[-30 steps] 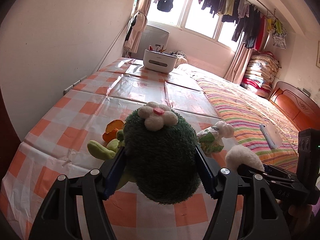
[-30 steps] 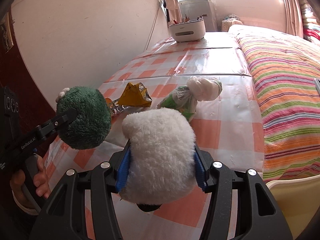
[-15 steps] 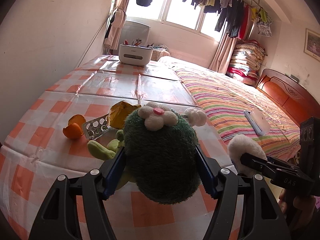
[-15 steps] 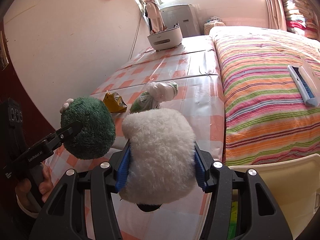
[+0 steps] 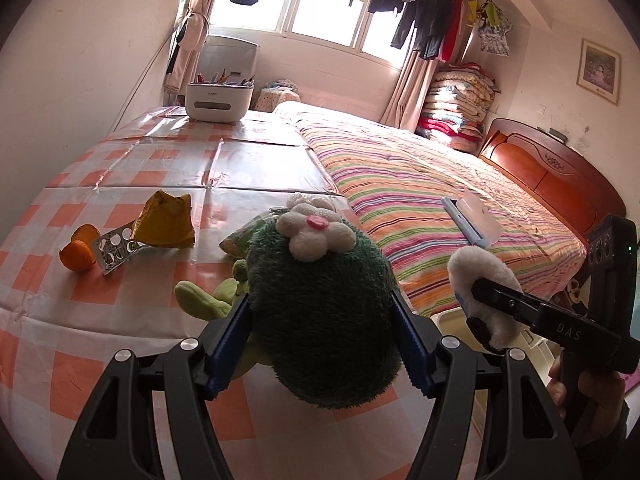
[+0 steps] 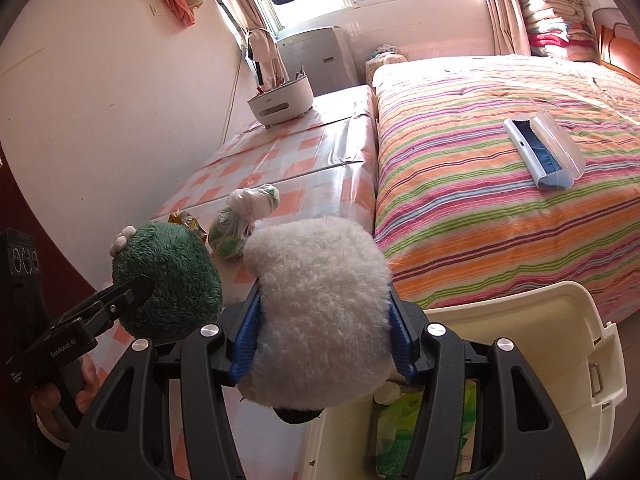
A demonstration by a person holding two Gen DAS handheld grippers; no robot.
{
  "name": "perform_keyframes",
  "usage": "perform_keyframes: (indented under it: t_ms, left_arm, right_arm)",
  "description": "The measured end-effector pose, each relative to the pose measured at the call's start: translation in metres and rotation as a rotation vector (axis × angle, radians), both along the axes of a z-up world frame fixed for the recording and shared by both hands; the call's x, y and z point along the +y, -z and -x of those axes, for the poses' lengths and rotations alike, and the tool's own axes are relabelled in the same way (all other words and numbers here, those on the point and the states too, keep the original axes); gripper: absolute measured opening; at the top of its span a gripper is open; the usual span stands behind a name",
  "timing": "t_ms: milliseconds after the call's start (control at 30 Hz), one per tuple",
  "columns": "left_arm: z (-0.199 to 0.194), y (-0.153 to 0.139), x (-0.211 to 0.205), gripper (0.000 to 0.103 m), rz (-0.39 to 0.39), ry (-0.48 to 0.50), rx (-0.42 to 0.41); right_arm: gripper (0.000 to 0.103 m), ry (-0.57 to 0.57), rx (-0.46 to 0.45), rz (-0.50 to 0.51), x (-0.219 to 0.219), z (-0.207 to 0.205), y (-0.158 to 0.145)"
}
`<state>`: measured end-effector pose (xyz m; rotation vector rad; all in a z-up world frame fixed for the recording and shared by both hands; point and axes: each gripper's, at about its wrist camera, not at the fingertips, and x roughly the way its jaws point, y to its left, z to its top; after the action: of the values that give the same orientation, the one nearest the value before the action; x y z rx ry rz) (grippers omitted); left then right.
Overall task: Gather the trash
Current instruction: 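Carry both plush toys over the cream bin, then open the right tool to drop the white plush while the left tool drops the green plush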
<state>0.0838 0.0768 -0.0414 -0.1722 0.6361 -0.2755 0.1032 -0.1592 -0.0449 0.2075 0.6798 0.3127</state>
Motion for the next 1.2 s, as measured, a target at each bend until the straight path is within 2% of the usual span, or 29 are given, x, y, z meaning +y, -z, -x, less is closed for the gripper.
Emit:
perform_keyframes:
  t_ms: [967, 1067, 1200]
  left_arm:
    - [0.02, 0.004, -0.099, 0.066, -0.013, 0.212, 0.004]
    - [0.022, 0.004, -0.106, 0.066, -0.016, 0.227, 0.006]
    - [0.023, 0.005, -0.117, 0.066, -0.021, 0.247, 0.009]
  right_arm:
    - [0.058, 0.222, -0.065, -0.102, -0.088, 0.058, 0.002]
    - [0.06, 0.232, -0.069, -0.113, -0.093, 0.06, 0.002]
    - [0.069, 0.252, -0.083, -0.134, -0.099, 0.064, 0.0]
